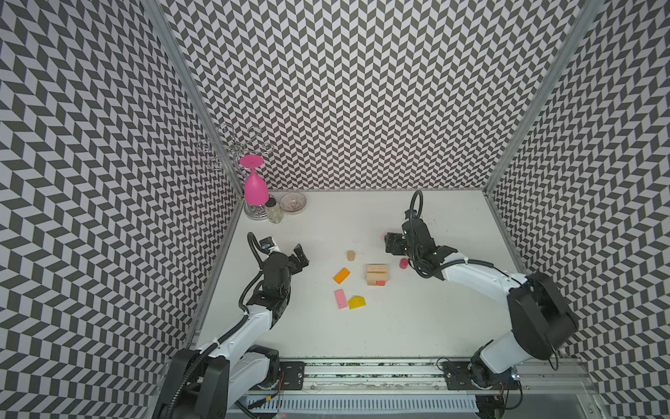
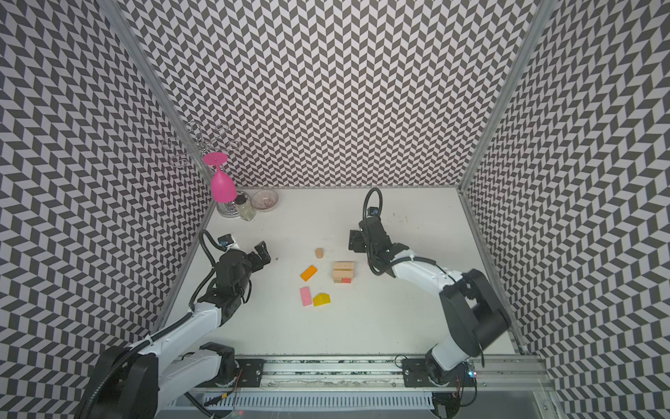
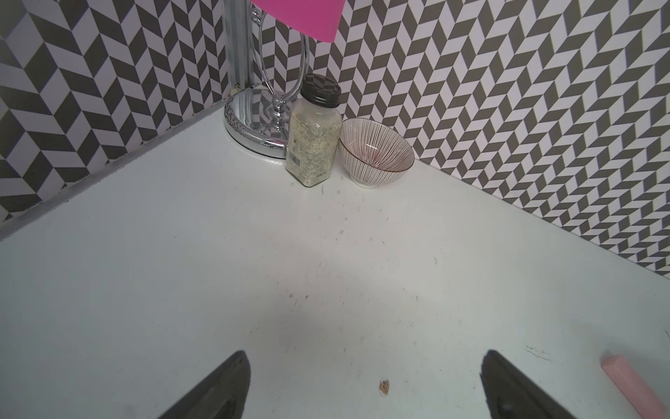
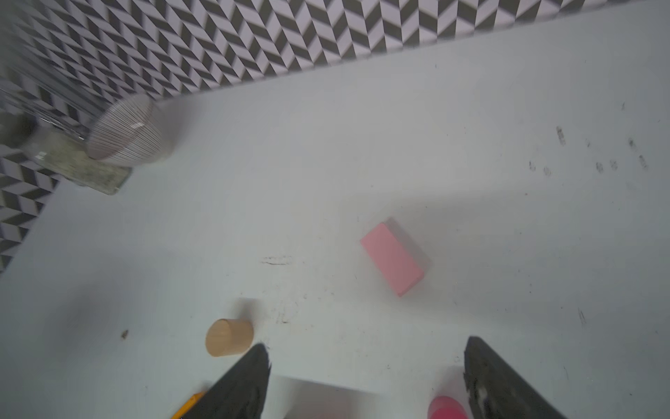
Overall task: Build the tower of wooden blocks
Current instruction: 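Withdraw the left gripper toward the robot while the right gripper moves to the pink block, then close the right gripper on the pink rectangular block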
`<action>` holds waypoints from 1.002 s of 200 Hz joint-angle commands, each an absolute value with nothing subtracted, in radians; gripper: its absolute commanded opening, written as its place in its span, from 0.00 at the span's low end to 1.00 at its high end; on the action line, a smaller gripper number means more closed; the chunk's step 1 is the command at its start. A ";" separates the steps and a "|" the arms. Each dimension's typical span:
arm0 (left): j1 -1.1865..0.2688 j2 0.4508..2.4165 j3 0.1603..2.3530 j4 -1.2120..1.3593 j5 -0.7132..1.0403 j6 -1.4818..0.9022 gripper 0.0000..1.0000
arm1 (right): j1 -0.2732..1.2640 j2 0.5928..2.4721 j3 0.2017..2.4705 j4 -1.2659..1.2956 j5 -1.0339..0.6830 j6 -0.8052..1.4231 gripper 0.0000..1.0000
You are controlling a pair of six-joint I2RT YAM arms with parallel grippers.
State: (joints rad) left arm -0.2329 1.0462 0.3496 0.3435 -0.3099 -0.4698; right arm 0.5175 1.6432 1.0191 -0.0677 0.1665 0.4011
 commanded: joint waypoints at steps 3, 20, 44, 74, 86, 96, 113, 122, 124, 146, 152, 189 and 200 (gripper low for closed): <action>-0.233 1.011 0.326 0.368 -0.297 -0.488 1.00 | 0.463 1.774 1.145 -0.156 0.068 0.301 0.76; -0.233 1.018 0.330 0.364 -0.302 -0.487 1.00 | 0.459 1.859 1.208 -0.169 0.054 0.282 0.76; -0.233 1.034 0.341 0.360 -0.309 -0.488 1.00 | 0.459 1.943 1.265 -0.168 0.032 0.257 0.76; -0.233 1.047 0.348 0.364 -0.313 -0.487 1.00 | 0.459 2.028 1.334 -0.197 0.072 0.244 0.76; -0.234 1.049 0.348 0.364 -0.310 -0.487 1.00 | 0.456 2.048 1.348 -0.202 0.077 0.241 0.75; -0.234 1.051 0.348 0.365 -0.308 -0.487 1.00 | 0.454 2.065 1.360 -0.208 0.076 0.237 0.74; -0.235 1.051 0.348 0.365 -0.305 -0.485 1.00 | 0.455 2.076 1.367 -0.216 0.091 0.236 0.73; -0.235 1.051 0.348 0.368 -0.304 -0.486 1.00 | 0.454 2.076 1.366 -0.221 0.101 0.238 0.73; -0.235 1.051 0.348 0.368 -0.304 -0.486 1.00 | 0.454 2.075 1.365 -0.221 0.104 0.238 0.73; -0.235 1.052 0.348 0.367 -0.301 -0.484 1.00 | 0.454 2.074 1.361 -0.216 0.105 0.241 0.69; -0.235 1.052 0.348 0.367 -0.301 -0.483 1.00 | 0.454 2.078 1.365 -0.215 0.101 0.241 0.69; -0.235 1.058 0.354 0.362 -0.301 -0.483 1.00 | 0.455 2.123 1.396 -0.241 0.110 0.241 0.59; -0.235 1.060 0.354 0.362 -0.301 -0.482 1.00 | 0.455 2.127 1.396 -0.241 0.117 0.242 0.58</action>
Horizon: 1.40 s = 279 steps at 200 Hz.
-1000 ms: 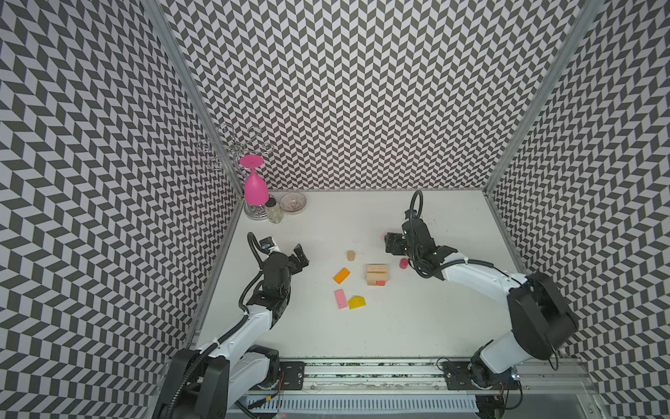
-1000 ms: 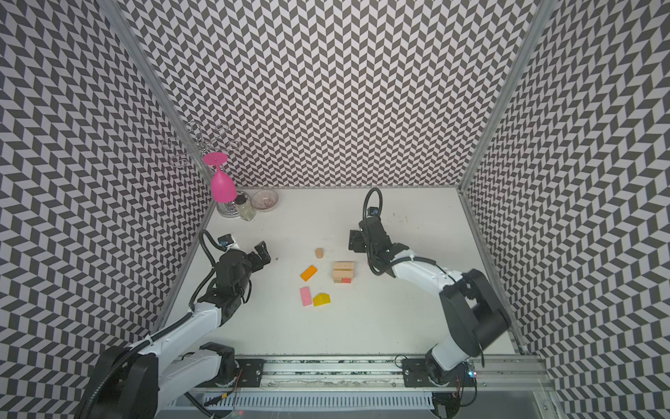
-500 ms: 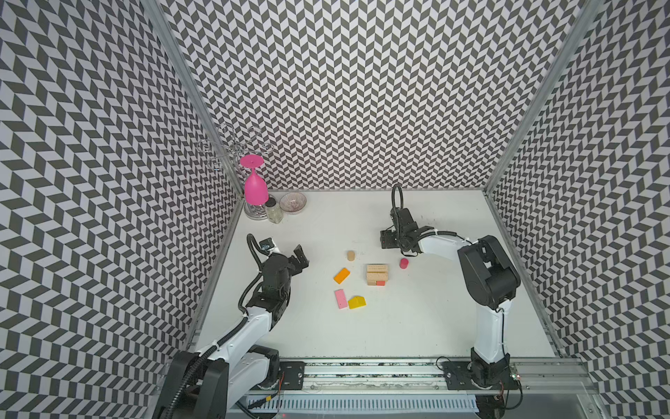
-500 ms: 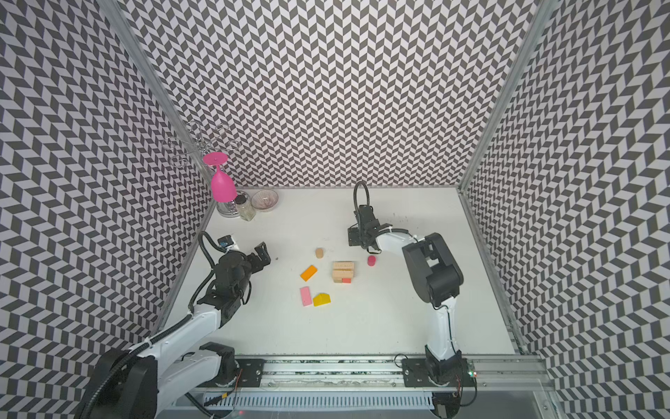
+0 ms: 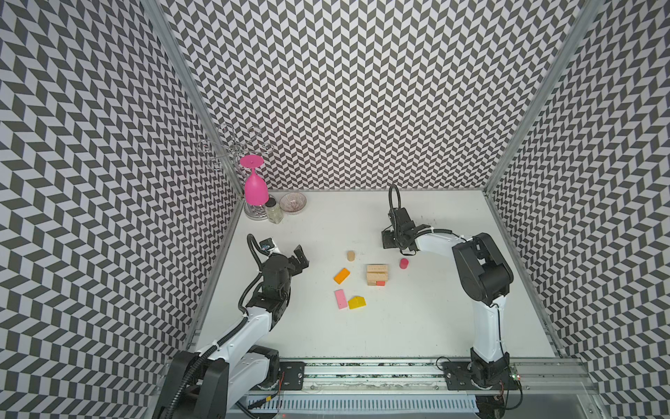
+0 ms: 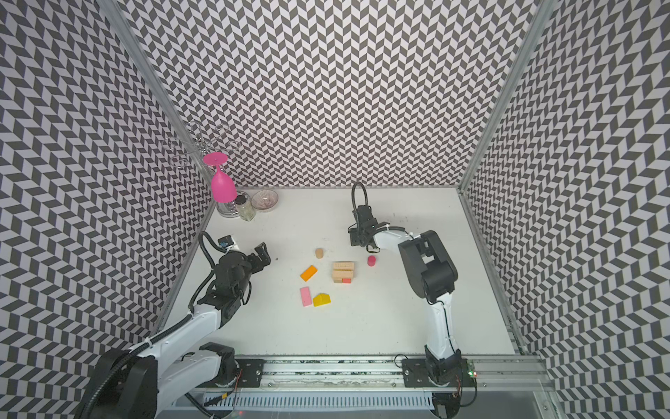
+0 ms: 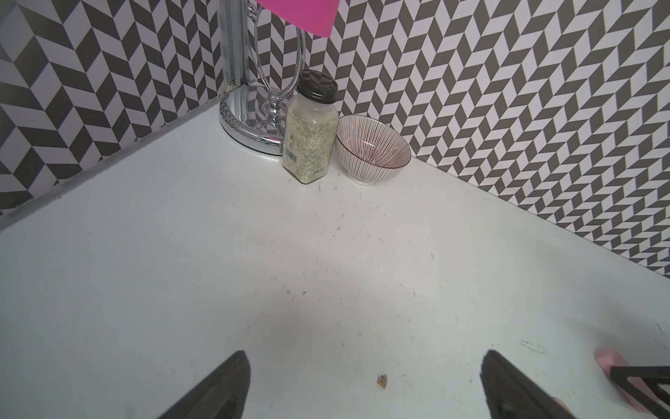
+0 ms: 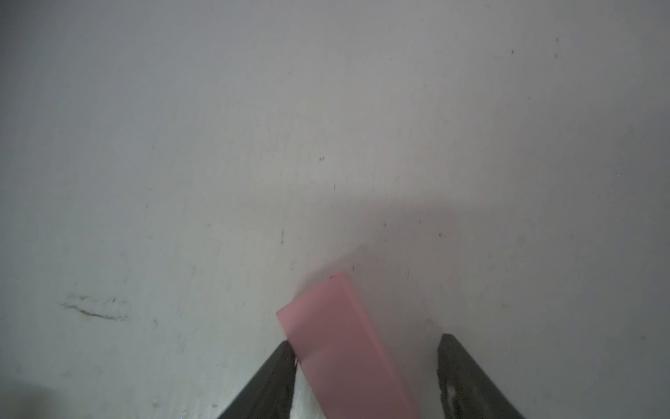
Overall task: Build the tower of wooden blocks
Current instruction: 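Close the right gripper on the pink rectangular block, then carry the pink block with the right gripper over the stack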
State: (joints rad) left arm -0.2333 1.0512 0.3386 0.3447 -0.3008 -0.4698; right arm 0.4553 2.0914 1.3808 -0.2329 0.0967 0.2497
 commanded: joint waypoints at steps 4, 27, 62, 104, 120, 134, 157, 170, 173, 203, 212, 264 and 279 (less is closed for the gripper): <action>-0.235 1.060 0.354 0.363 -0.301 -0.482 1.00 | 0.456 2.129 1.396 -0.240 0.118 0.242 0.58; -0.235 1.064 0.356 0.362 -0.302 -0.483 1.00 | 0.456 2.137 1.406 -0.248 0.123 0.244 0.52; -0.235 1.059 0.354 0.365 -0.302 -0.481 1.00 | 0.456 2.132 1.393 -0.244 0.129 0.248 0.41; -0.235 1.057 0.350 0.379 -0.311 -0.479 1.00 | 0.458 2.066 1.342 -0.226 0.149 0.283 0.30; -0.235 1.058 0.350 0.389 -0.295 -0.473 1.00 | 0.459 2.034 1.320 -0.219 0.144 0.295 0.24; -0.236 1.051 0.341 0.403 -0.276 -0.462 1.00 | 0.459 1.994 1.293 -0.222 0.158 0.315 0.21; -0.238 1.023 0.319 0.427 -0.254 -0.451 1.00 | 0.464 1.897 1.225 -0.211 0.165 0.353 0.19; -0.239 1.003 0.305 0.439 -0.247 -0.446 1.00 | 0.474 1.831 1.167 -0.175 0.152 0.371 0.19; -0.239 0.999 0.303 0.441 -0.246 -0.445 1.00 | 0.477 1.816 1.156 -0.166 0.151 0.375 0.19; -0.244 0.962 0.277 0.461 -0.238 -0.442 1.00 | 0.535 1.680 1.066 -0.149 0.196 0.405 0.19; -0.244 0.960 0.275 0.460 -0.242 -0.443 1.00 | 0.553 1.642 1.052 -0.164 0.212 0.416 0.19; -0.245 0.974 0.290 0.439 -0.242 -0.446 1.00 | 0.683 1.485 0.929 -0.140 0.258 0.512 0.10; -0.245 0.960 0.282 0.439 -0.247 -0.449 1.00 | 0.704 1.474 0.926 -0.157 0.246 0.546 0.01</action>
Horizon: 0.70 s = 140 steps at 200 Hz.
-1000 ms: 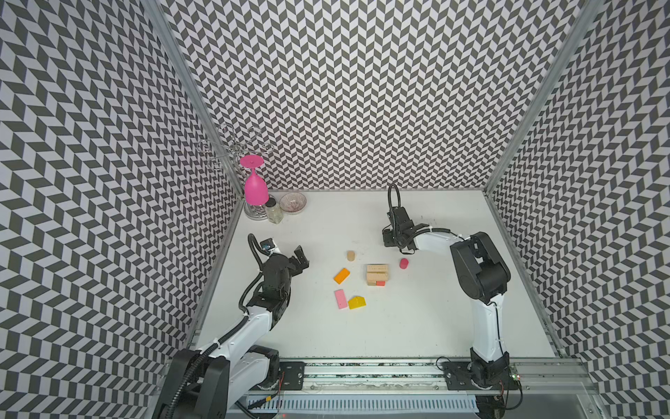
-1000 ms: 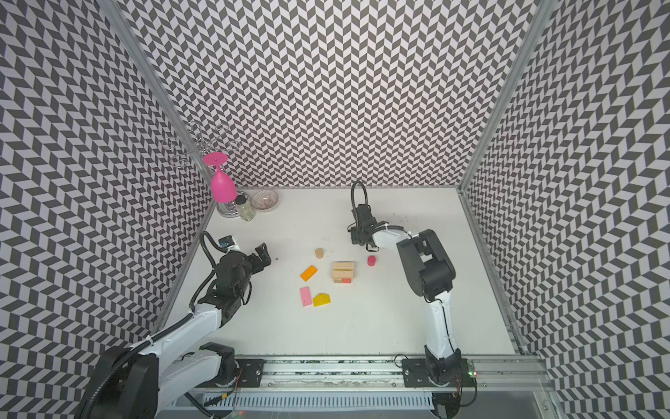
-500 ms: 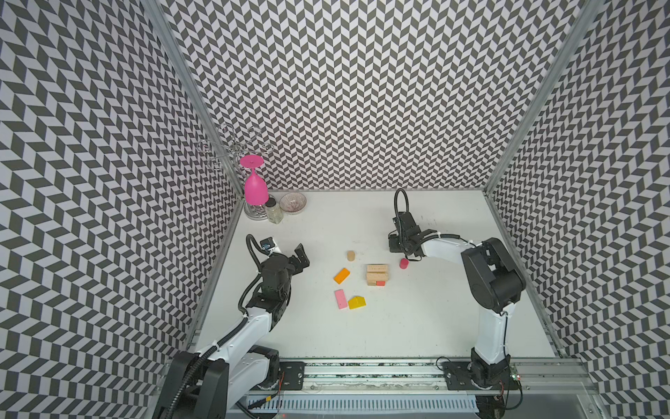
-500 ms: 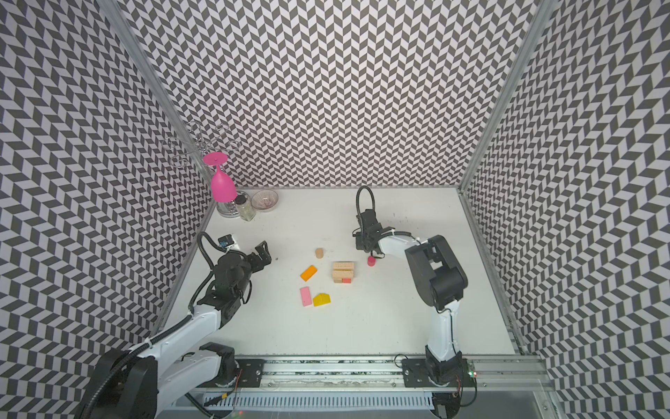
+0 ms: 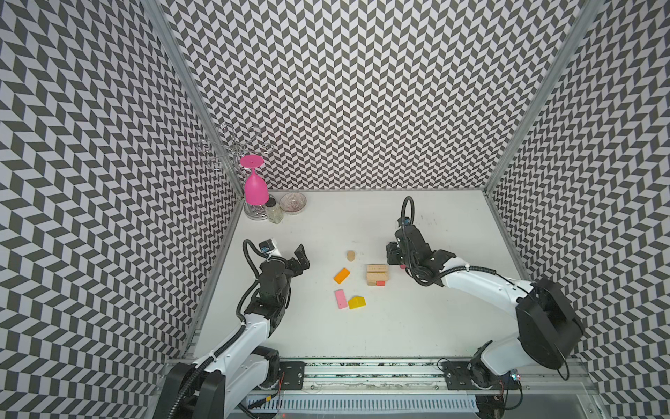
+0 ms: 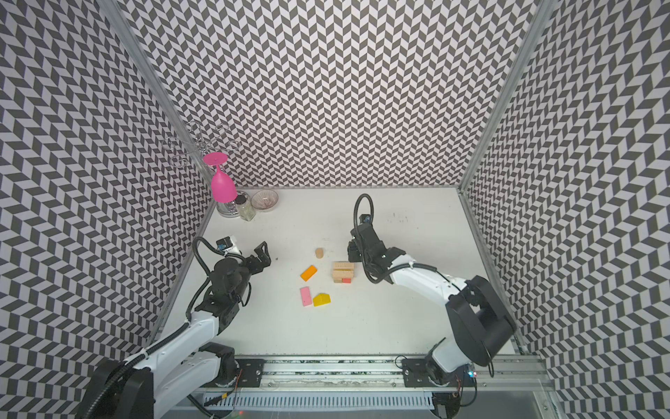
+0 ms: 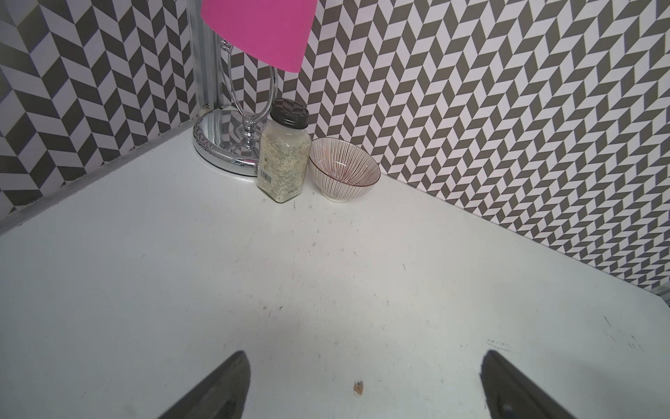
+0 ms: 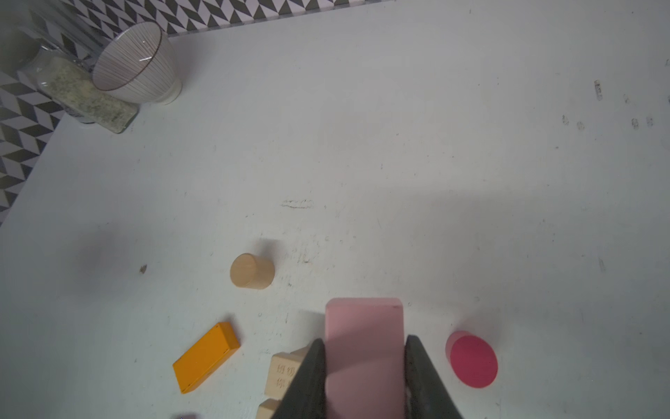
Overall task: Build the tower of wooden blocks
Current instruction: 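Carry the pink block with the right gripper over the stack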
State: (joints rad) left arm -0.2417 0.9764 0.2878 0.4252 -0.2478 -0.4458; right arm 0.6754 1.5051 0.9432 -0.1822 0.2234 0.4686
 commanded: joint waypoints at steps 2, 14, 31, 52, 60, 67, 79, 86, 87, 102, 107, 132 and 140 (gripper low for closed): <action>-0.245 0.959 0.281 0.437 -0.247 -0.449 1.00 | 0.708 1.473 0.926 -0.161 0.243 0.551 0.00; -0.245 0.950 0.278 0.436 -0.246 -0.450 1.00 | 0.732 1.473 0.924 -0.183 0.239 0.574 0.00; -0.245 0.936 0.270 0.436 -0.243 -0.449 1.00 | 0.775 1.465 0.907 -0.200 0.274 0.614 0.00; -0.245 0.910 0.254 0.448 -0.236 -0.448 1.00 | 0.801 1.460 0.889 -0.208 0.290 0.650 0.00; -0.245 0.904 0.250 0.448 -0.238 -0.449 1.00 | 0.807 1.462 0.894 -0.229 0.290 0.660 0.00; -0.245 0.901 0.249 0.448 -0.238 -0.449 1.00 | 0.813 1.465 0.900 -0.250 0.295 0.670 0.00; -0.245 0.900 0.249 0.447 -0.236 -0.449 1.00 | 0.828 1.468 0.904 -0.281 0.314 0.695 0.00; -0.245 0.900 0.249 0.449 -0.233 -0.448 1.00 | 0.837 1.469 0.898 -0.285 0.324 0.706 0.00; -0.245 0.900 0.249 0.449 -0.232 -0.448 1.00 | 0.839 1.469 0.897 -0.285 0.325 0.707 0.00; -0.245 0.902 0.249 0.452 -0.226 -0.446 1.00 | 0.846 1.472 0.880 -0.272 0.328 0.723 0.00; -0.245 0.902 0.249 0.454 -0.224 -0.446 1.00 | 0.847 1.476 0.878 -0.267 0.325 0.725 0.00; -0.245 0.903 0.249 0.453 -0.224 -0.446 1.00 | 0.850 1.512 0.916 -0.287 0.321 0.737 0.02; -0.245 0.903 0.249 0.452 -0.224 -0.446 1.00 | 0.854 1.525 0.925 -0.293 0.329 0.741 0.01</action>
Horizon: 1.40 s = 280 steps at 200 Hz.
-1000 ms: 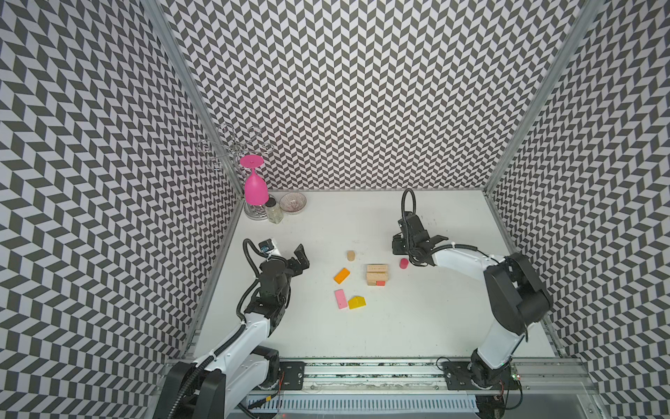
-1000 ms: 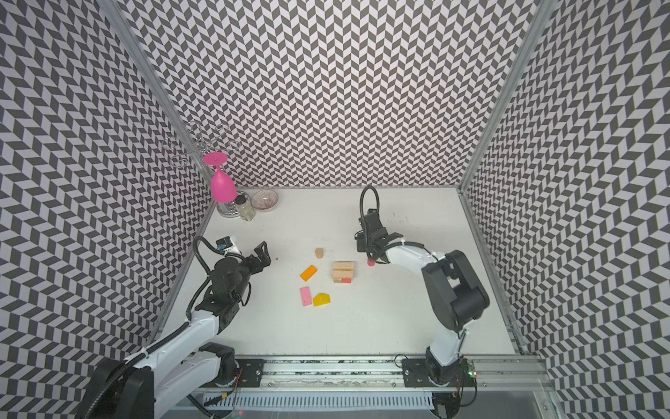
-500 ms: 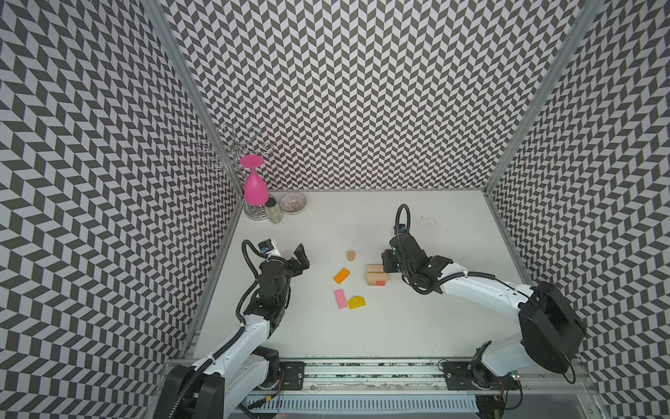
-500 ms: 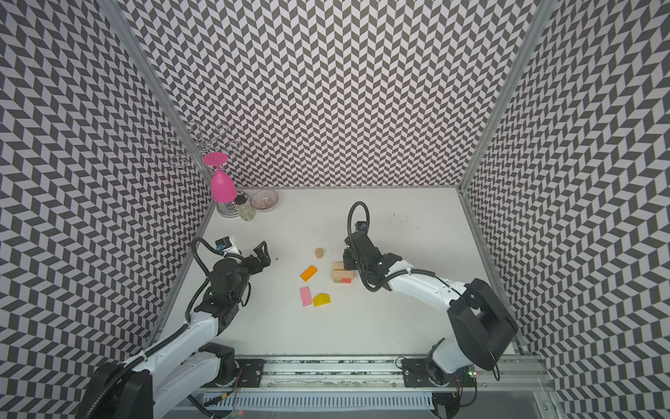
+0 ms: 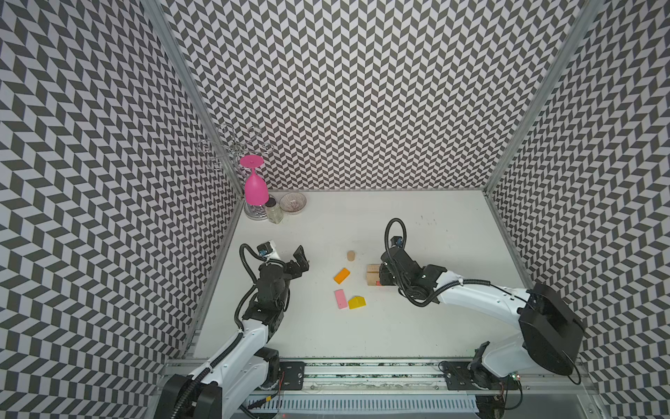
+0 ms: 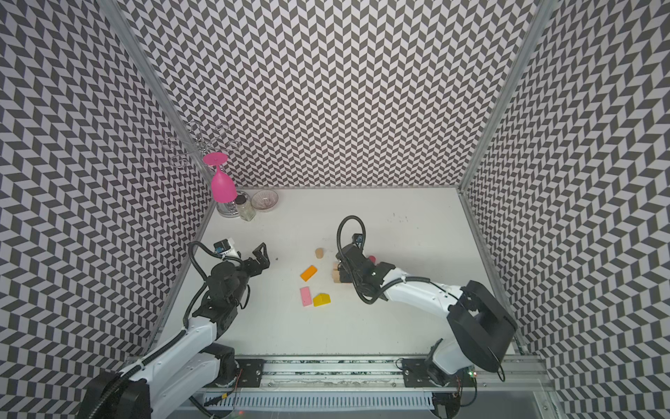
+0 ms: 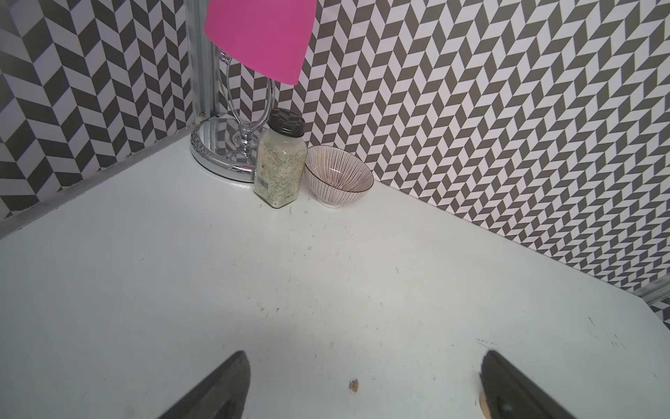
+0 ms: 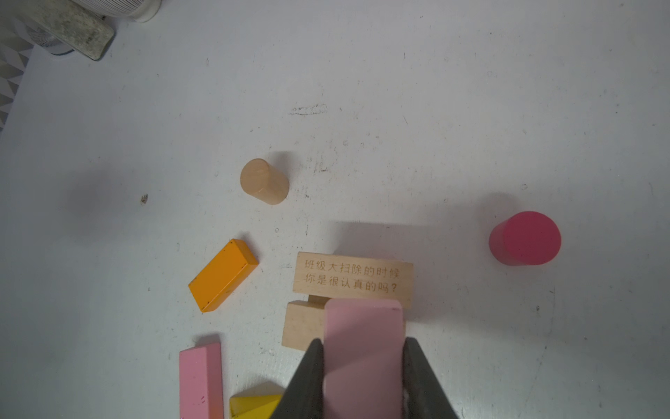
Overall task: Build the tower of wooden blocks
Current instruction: 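Carry the pink block with the right gripper over the stack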
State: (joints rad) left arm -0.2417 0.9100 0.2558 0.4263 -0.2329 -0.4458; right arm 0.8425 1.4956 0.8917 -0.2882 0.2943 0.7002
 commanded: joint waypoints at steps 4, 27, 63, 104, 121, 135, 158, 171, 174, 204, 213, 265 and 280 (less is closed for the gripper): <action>-0.245 0.902 0.249 0.452 -0.224 -0.446 1.00 | 0.854 1.530 0.929 -0.293 0.333 0.742 0.02; -0.245 0.892 0.243 0.455 -0.219 -0.445 1.00 | 0.863 1.559 0.939 -0.293 0.347 0.760 0.02; -0.245 0.885 0.239 0.457 -0.221 -0.445 1.00 | 0.877 1.618 1.002 -0.340 0.377 0.769 0.02; -0.245 0.873 0.232 0.461 -0.216 -0.445 1.00 | 0.878 1.665 1.048 -0.382 0.427 0.785 0.05; -0.246 0.871 0.232 0.460 -0.216 -0.445 1.00 | 0.878 1.686 1.066 -0.401 0.448 0.794 0.05; -0.245 0.868 0.229 0.461 -0.213 -0.445 1.00 | 0.879 1.702 1.075 -0.404 0.458 0.801 0.05; -0.245 0.864 0.227 0.463 -0.212 -0.445 1.00 | 0.878 1.728 1.094 -0.408 0.452 0.802 0.05; -0.245 0.864 0.227 0.463 -0.212 -0.444 1.00 | 0.880 1.736 1.104 -0.410 0.451 0.802 0.04; -0.245 0.864 0.227 0.463 -0.213 -0.445 1.00 | 0.881 1.739 1.104 -0.408 0.451 0.802 0.04; -0.245 0.859 0.224 0.464 -0.210 -0.445 1.00 | 0.882 1.741 1.100 -0.402 0.457 0.807 0.04; -0.246 0.858 0.222 0.466 -0.210 -0.444 1.00 | 0.882 1.741 1.100 -0.406 0.457 0.809 0.04; -0.245 0.853 0.219 0.468 -0.207 -0.445 1.00 | 0.883 1.740 1.089 -0.397 0.452 0.811 0.07; -0.245 0.851 0.218 0.467 -0.206 -0.445 1.00 | 0.883 1.741 1.089 -0.395 0.451 0.811 0.10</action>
State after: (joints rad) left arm -0.2417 0.8635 0.2260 0.4416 -0.2131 -0.4431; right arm 0.8745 1.7344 1.0786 -0.4187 0.4301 0.7944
